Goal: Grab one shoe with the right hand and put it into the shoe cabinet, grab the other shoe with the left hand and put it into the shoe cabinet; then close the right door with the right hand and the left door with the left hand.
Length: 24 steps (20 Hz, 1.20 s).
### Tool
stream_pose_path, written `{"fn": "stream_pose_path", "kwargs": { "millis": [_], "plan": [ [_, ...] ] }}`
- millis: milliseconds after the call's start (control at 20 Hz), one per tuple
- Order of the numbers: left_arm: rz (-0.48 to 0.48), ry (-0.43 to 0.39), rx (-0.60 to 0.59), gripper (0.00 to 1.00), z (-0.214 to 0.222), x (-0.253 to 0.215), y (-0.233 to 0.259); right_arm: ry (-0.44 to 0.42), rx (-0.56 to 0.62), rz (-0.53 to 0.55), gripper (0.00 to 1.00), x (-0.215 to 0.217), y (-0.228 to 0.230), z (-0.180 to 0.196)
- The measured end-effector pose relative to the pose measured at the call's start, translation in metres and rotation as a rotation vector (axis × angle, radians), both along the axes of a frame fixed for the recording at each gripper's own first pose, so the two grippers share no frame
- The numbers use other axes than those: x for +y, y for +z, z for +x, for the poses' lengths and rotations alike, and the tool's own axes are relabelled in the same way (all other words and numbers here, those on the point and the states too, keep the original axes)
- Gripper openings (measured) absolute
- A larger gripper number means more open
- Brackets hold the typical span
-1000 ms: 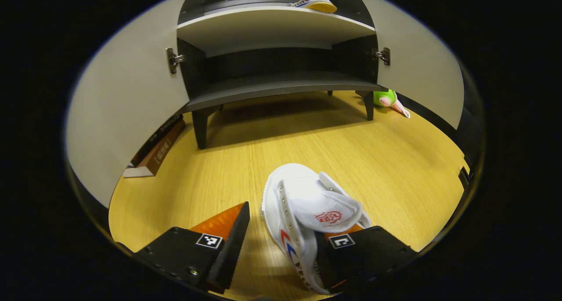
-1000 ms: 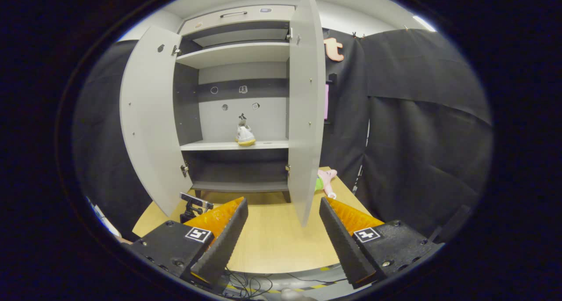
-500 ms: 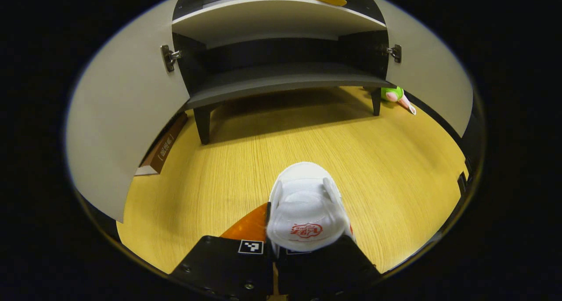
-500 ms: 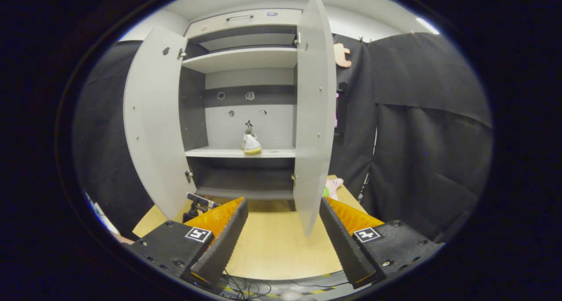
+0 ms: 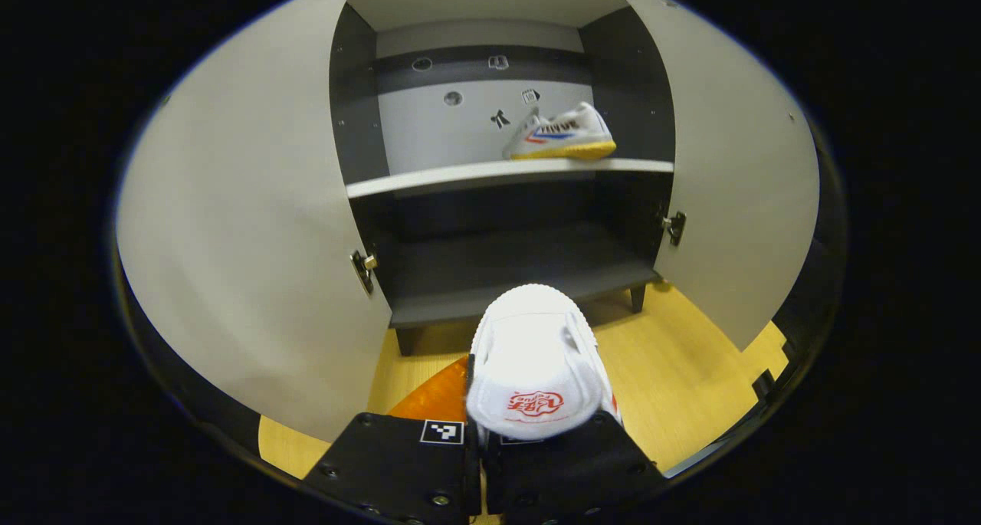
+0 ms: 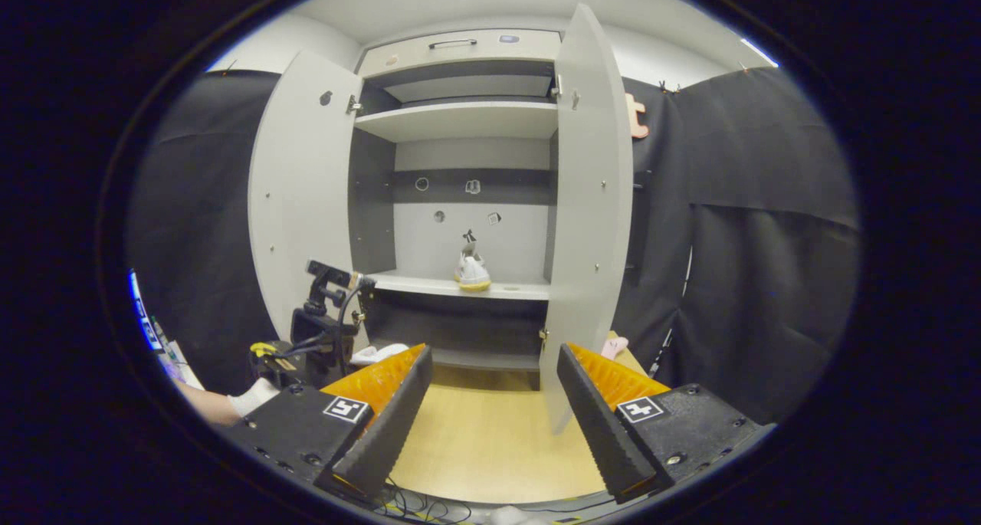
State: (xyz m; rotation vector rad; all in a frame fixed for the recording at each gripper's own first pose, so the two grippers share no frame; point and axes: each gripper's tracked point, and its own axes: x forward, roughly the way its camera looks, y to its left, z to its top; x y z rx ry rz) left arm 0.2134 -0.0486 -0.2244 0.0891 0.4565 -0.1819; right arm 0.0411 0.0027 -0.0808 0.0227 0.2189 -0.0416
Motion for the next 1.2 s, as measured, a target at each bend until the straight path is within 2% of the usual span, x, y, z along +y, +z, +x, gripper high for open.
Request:
{"fn": "stream_pose_path", "kwargs": {
  "millis": [350, 400, 450, 850, 1050, 1200],
  "plan": [
    [-0.032, 0.080, -0.168, 0.12, 0.044, -0.009, 0.122, 0.079, -0.040, -0.002, 1.00, -0.001, 0.009, 0.014],
    [-0.029, 0.095, -0.189, 0.12, -0.017, -0.013, 0.122, 0.087, -0.049, -0.005, 1.00, -0.002, 0.012, 0.016],
    [-0.030, 0.110, -0.200, 0.12, 0.038, -0.009, 0.127, 0.098, -0.056, -0.007, 1.00, -0.001, 0.014, 0.017],
    [-0.036, 0.172, -0.270, 0.11, 0.103, -0.009, 0.170, 0.137, -0.040, -0.027, 1.00, -0.009, 0.008, 0.026],
    [-0.042, 0.199, -0.257, 0.11, 0.131, -0.010, 0.171, 0.125, -0.022, -0.042, 1.00, -0.021, 0.005, 0.026],
    [-0.020, 0.225, -0.263, 0.12, 0.170, -0.008, 0.171, 0.099, 0.012, -0.059, 1.00, -0.036, -0.005, 0.025]
  ]
}}
